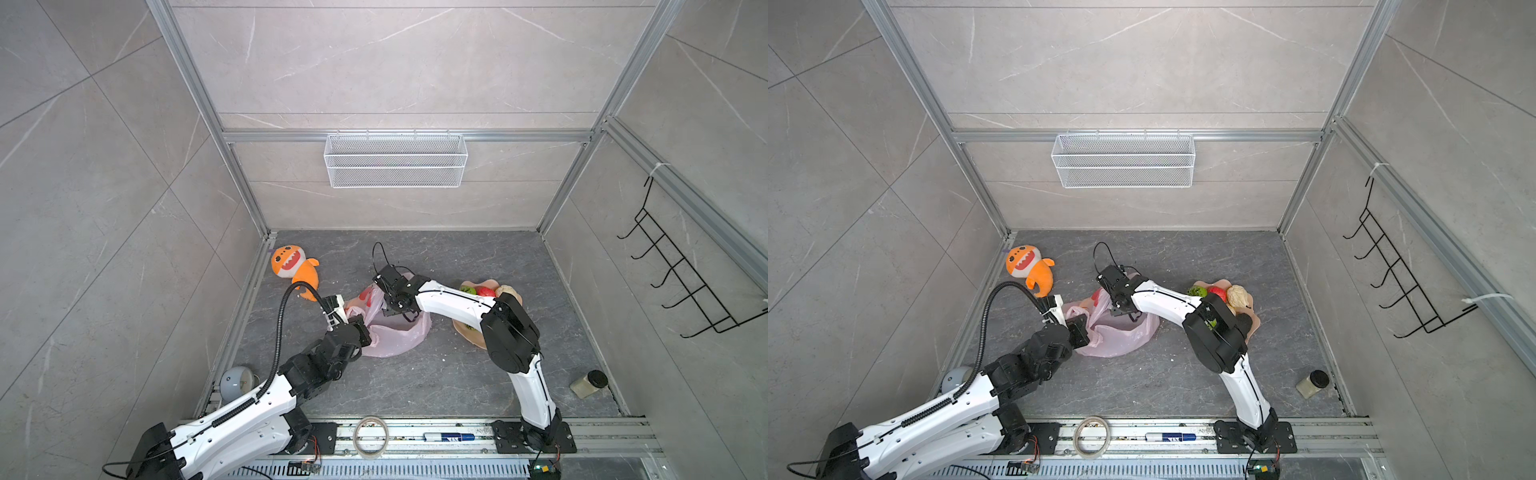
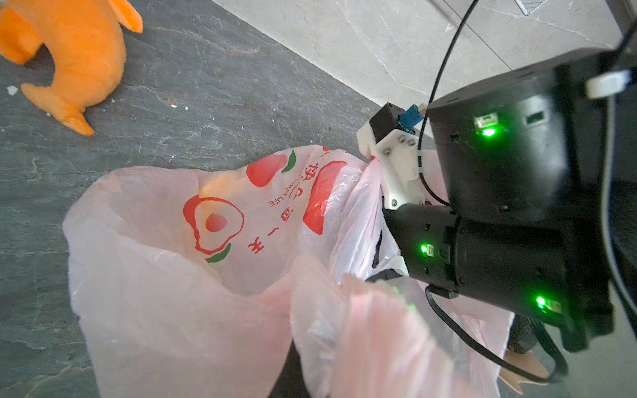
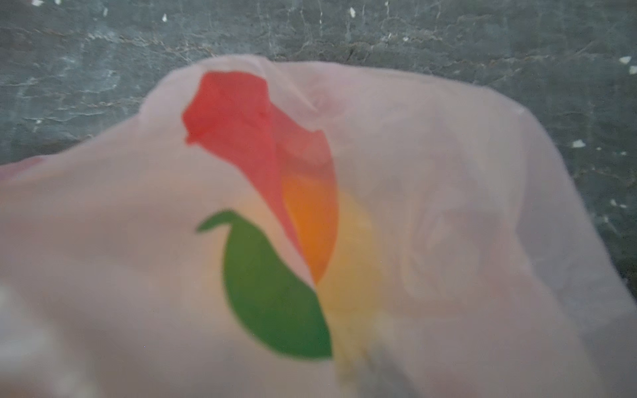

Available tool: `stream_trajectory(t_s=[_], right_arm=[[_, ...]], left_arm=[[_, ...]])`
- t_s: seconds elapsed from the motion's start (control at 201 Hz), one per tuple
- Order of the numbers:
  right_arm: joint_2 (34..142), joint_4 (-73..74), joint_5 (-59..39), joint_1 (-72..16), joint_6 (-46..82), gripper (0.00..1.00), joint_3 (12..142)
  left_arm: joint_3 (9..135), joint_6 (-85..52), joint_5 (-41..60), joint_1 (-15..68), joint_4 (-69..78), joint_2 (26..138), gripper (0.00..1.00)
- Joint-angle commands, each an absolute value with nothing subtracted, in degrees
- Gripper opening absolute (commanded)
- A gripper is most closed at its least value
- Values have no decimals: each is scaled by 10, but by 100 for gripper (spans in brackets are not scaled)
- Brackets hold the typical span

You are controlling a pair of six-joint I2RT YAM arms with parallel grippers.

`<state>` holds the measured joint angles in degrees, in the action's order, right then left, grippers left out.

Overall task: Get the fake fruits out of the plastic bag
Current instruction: 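Reach the right gripper deeper into the bag and close on the yellow fruit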

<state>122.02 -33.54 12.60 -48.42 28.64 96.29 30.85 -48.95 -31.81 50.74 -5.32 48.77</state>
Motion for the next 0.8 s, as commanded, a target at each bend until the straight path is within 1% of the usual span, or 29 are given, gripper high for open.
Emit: stream_trajectory(t_s=[0.0,0.448,0.791], right_arm=[[1172,-341,134,-492,273,46,944],[1117,-325,117,-510,263,45,895],[1068,-325,93,-522,227,45,870]], left_arm=[[338,-466,-348,507,-47,498,0],[353,-491,-367,499,-80,531,0],[358,-490,-366,498,-67,547,0]])
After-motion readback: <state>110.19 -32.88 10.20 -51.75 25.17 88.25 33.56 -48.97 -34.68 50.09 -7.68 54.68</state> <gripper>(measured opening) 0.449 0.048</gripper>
